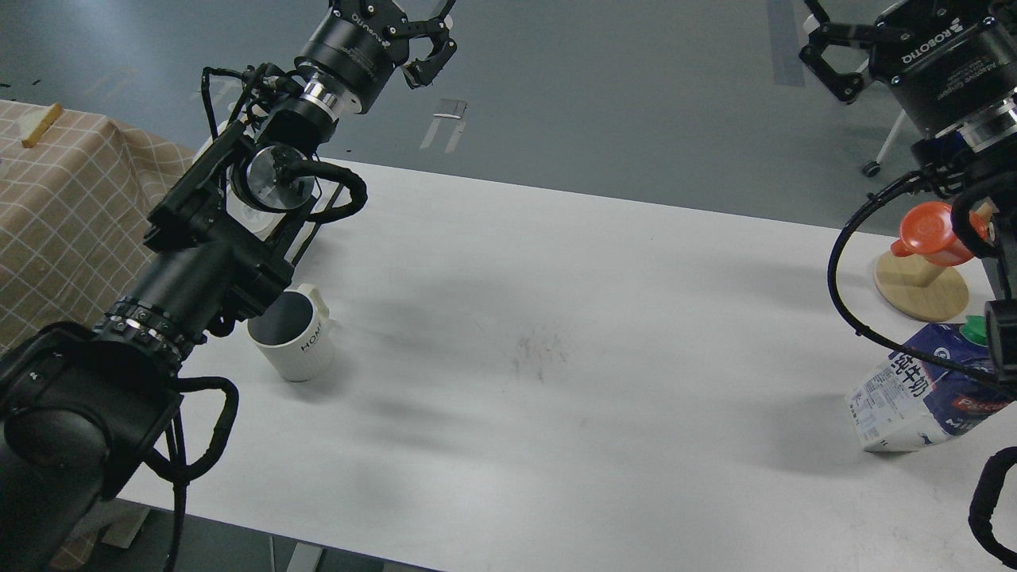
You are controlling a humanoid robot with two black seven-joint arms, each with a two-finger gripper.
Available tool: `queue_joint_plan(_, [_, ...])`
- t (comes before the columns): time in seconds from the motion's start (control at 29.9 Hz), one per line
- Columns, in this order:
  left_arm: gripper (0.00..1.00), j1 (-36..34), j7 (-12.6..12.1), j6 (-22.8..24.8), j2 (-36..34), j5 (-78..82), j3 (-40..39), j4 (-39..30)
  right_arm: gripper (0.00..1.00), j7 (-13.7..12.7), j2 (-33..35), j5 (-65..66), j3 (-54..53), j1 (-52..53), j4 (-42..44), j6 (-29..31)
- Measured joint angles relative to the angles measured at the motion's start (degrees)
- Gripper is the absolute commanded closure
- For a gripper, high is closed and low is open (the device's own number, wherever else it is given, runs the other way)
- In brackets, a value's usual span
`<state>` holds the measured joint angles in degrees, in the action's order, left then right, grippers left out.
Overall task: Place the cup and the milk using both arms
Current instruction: 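Move the left gripper away from the rack toward the white mug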
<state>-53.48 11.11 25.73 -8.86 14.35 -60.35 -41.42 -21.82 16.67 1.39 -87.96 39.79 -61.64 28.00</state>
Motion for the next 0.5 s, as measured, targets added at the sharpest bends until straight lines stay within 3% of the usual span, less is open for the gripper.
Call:
queue_joint_plan(0.17, [0.02,3.2,3.6,-0.2,-4.6,0.1,0.4,-4.2,0.0,-0.1,1.9,-0.2,-0.1,-0.9,-1.0,0.0])
queue_joint_plan(0.33, [0.02,9.6,4.1,-2.4,-10.4,0.7,1.0,-12.4,0.0,-0.1,2.7,-0.2,-0.7,-3.6,-3.7,0.0])
queue_joint_plan(0.5, [0.02,17.3,4.2,-2.5,-22.4,1.0,2.6,-23.2,0.0,-0.1,2.9,-0.3,-2.1,-5.6,-5.8,0.0])
